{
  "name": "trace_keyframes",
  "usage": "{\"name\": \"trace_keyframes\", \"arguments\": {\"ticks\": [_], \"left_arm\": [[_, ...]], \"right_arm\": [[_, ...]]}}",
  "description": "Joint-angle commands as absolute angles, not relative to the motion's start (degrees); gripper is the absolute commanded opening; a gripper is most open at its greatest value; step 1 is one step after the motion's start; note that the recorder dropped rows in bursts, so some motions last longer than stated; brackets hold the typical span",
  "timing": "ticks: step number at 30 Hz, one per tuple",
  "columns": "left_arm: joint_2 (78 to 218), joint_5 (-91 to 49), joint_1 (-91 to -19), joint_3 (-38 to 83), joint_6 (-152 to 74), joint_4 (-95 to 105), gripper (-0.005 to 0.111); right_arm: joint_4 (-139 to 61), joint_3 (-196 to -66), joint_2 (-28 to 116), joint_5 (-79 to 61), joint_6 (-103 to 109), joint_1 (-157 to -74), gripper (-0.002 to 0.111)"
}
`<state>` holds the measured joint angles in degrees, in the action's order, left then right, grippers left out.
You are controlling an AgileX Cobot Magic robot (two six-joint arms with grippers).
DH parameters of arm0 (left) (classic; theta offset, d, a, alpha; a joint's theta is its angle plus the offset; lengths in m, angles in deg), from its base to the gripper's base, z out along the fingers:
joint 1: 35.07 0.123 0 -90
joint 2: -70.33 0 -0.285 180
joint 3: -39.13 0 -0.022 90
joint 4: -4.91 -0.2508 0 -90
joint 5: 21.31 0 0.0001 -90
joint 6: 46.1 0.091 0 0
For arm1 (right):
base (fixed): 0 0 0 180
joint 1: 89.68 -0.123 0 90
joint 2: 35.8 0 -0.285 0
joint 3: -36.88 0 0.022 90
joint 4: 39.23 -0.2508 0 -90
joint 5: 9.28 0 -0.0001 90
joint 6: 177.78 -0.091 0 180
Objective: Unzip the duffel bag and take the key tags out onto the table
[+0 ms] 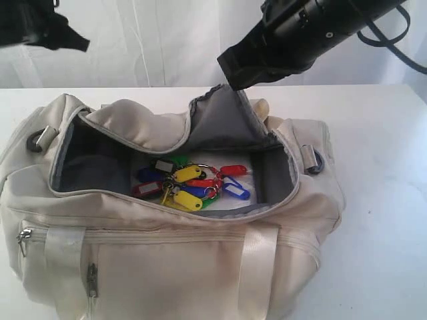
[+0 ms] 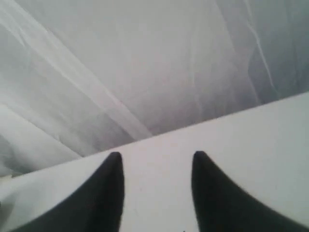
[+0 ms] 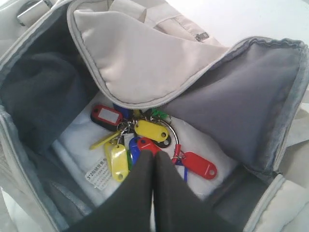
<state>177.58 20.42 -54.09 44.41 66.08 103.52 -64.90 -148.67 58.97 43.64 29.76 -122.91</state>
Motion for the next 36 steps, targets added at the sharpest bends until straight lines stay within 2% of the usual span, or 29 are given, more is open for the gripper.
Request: {"name": "trace_keyframes", "arguments": {"ticks": [1, 3, 7, 10, 15, 19, 22, 26, 28, 31, 36], "left_arm": [[171.14, 21.08, -60.62, 44.28, 75.29, 104.85, 0.006], [168.93, 22.07, -64.56, 42.81, 75.29, 104.85, 0.000], [165.22, 19.67, -71.59, 37.57, 75.29, 104.85, 0.000], [163.36, 12.34, -75.86, 31.78, 75.29, 104.85, 0.000], [161.27, 4.41, -76.81, 23.54, 71.13, 104.85, 0.000], [159.89, -12.97, -73.96, 18.06, 64.79, 104.85, 0.000], [160.16, -33.43, -67.62, 14.97, 56.17, 104.80, 0.000], [163.82, -60.91, -56.36, 18.52, 25.49, 72.94, 0.000], [166.07, -63.26, -53.68, 22.07, 13.51, 59.96, 0.000], [167.79, -57.71, -53.04, 24.89, 8.10, 52.95, 0.000], [171.59, -60.21, -53.16, 28.65, 1.86, 44.78, 0.000]], "right_arm": [[-65.43, -148.53, 58.47, 43.87, 30.28, -122.74, 0.000], [-65.43, -148.53, 58.47, 44.40, 30.28, -122.74, 0.000], [-65.32, -148.53, 58.47, 45.85, 30.43, -122.74, 0.000], [-65.21, -148.53, 58.47, 46.56, 30.43, -122.74, 0.000], [-65.21, -148.53, 58.47, 47.40, 30.52, -122.74, 0.000], [-65.21, -148.53, 58.47, 47.21, 30.52, -122.74, 0.000], [-65.21, -148.53, 58.47, 47.71, 30.52, -122.74, 0.000], [-65.21, -148.53, 58.47, 49.07, 30.52, -122.74, 0.000], [-65.21, -148.53, 58.47, 48.71, 30.52, -122.74, 0.000], [-65.46, -148.53, 58.47, 48.67, 30.52, -122.74, 0.000], [-65.03, -148.53, 58.47, 49.16, 30.52, -122.74, 0.000]]}}
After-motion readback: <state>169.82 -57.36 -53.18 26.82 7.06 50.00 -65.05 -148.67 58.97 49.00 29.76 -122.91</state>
